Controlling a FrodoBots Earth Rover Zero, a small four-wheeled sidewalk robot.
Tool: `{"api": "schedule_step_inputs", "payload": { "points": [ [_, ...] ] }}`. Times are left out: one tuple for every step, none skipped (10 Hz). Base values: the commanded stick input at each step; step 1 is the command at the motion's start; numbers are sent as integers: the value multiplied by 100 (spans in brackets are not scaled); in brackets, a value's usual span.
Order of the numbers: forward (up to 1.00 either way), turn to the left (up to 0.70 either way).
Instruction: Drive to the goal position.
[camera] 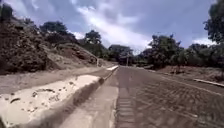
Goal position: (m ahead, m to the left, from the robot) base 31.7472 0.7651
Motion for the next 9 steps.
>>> {"api": "schedule_step_inputs", "payload": {
  "points": [
    [100, -3],
    [100, -17],
    [100, -27],
    [100, -27],
    [100, -5],
    [100, -20],
    [100, -27],
    [100, -8],
    [100, -22]
  ]
}}
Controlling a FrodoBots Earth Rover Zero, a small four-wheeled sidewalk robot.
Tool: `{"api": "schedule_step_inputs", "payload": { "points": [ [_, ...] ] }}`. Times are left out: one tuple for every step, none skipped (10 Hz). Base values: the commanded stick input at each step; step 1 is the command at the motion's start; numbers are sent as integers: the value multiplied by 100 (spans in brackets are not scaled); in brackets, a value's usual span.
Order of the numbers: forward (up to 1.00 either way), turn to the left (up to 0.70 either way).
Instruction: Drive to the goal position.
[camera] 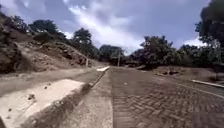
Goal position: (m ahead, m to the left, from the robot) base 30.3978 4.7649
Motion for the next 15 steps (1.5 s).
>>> {"api": "schedule_step_inputs", "payload": {
  "points": [
    [100, -27],
    [100, -5],
    [100, 0],
    [100, 0],
    [100, 0],
    [100, 0],
    [100, 0],
    [100, 0],
    [100, 0],
    [100, 0],
    [100, 0],
    [100, 0],
    [100, 0],
    [100, 0],
    [100, 0]
  ]
}}
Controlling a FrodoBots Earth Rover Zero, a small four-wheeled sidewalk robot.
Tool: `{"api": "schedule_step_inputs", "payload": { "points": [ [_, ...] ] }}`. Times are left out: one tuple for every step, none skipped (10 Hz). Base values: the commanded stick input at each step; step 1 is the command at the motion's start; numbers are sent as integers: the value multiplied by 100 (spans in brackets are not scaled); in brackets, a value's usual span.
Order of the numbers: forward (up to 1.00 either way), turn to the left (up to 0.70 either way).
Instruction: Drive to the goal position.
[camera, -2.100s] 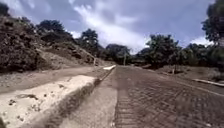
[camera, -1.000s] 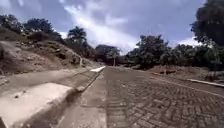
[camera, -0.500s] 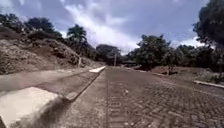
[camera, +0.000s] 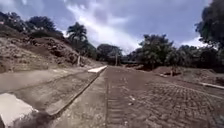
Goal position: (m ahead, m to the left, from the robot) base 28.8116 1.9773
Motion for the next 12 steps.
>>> {"api": "schedule_step_inputs", "payload": {
  "points": [
    [100, 0],
    [100, 0],
    [100, 0],
    [100, 0],
    [100, 0],
    [100, 0],
    [100, 0],
    [100, 0],
    [100, 0],
    [100, 0],
    [100, 0],
    [100, 0]
  ]
}}
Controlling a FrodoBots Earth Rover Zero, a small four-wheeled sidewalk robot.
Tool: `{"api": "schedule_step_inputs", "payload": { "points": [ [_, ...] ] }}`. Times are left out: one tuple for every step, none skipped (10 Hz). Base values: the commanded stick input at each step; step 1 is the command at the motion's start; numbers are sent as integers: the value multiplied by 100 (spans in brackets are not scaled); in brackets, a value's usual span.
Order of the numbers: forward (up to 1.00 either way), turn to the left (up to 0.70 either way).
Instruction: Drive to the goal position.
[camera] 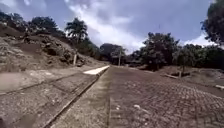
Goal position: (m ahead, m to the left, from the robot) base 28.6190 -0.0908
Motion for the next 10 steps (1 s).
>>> {"api": "schedule_step_inputs", "payload": {
  "points": [
    [100, 0],
    [100, 0],
    [100, 0],
    [100, 0],
    [100, 0],
    [100, 0],
    [100, 0],
    [100, 0],
    [100, 0],
    [100, 0]
  ]
}}
